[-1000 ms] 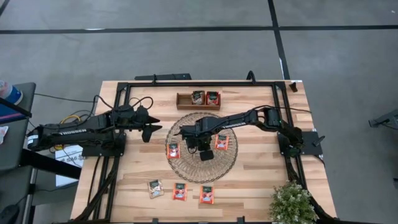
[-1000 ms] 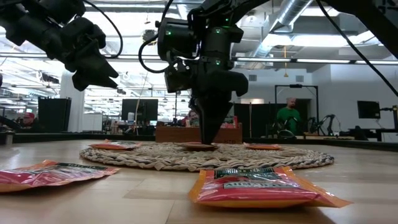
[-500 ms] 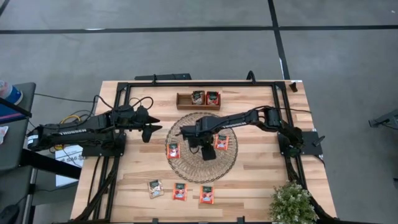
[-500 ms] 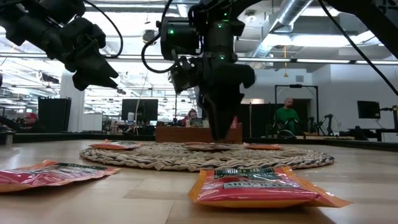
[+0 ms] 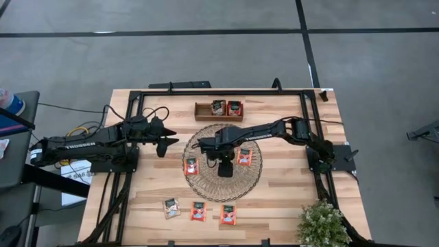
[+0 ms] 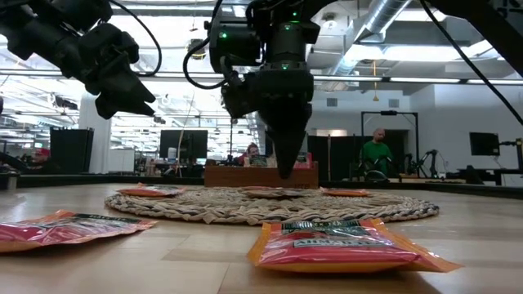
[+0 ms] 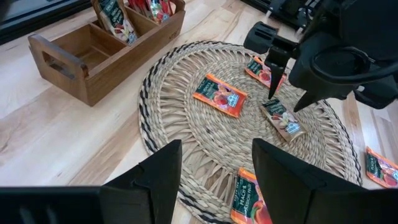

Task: Pick & Place Tea
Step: Put the brown tea bag into the middle section of the wooden organizer

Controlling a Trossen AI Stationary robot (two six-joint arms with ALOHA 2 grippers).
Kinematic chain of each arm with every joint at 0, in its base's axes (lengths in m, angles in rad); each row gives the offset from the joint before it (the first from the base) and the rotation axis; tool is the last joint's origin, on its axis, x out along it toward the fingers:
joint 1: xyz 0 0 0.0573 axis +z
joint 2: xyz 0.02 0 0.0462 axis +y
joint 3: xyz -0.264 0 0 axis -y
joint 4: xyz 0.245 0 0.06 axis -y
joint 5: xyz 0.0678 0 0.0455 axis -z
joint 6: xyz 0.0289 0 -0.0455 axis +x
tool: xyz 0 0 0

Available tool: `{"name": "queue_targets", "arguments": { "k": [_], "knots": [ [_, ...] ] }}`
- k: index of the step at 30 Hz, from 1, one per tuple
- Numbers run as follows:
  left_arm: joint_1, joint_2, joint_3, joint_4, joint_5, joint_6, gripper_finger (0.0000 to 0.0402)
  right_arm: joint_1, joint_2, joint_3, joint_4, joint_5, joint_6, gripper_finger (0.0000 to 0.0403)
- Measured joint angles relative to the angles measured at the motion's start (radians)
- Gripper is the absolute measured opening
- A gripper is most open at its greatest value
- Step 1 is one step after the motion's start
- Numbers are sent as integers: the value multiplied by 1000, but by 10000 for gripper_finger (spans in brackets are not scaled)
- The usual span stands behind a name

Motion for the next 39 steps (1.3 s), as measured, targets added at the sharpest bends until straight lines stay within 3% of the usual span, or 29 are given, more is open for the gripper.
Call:
{"name": "queue_targets", "arguments": {
  "k": [7, 15, 21, 32, 39],
  "knots": [
    [0, 0, 0, -3, 0, 10, 188, 0, 0, -4, 28, 27, 95, 197],
    [0, 0, 0, -3, 3, 26, 188, 0, -8, -126, 120, 26, 172, 192],
    [0, 0, 0, -3, 2, 34, 188, 0, -7, -142, 163, 26, 202, 188],
    [0, 0, 0, -3, 2, 41, 188, -1, -3, -142, 212, 31, 191, 74],
    [0, 0, 0, -3, -1, 46, 188, -7, -3, -143, 213, 27, 177, 29]
  ]
}}
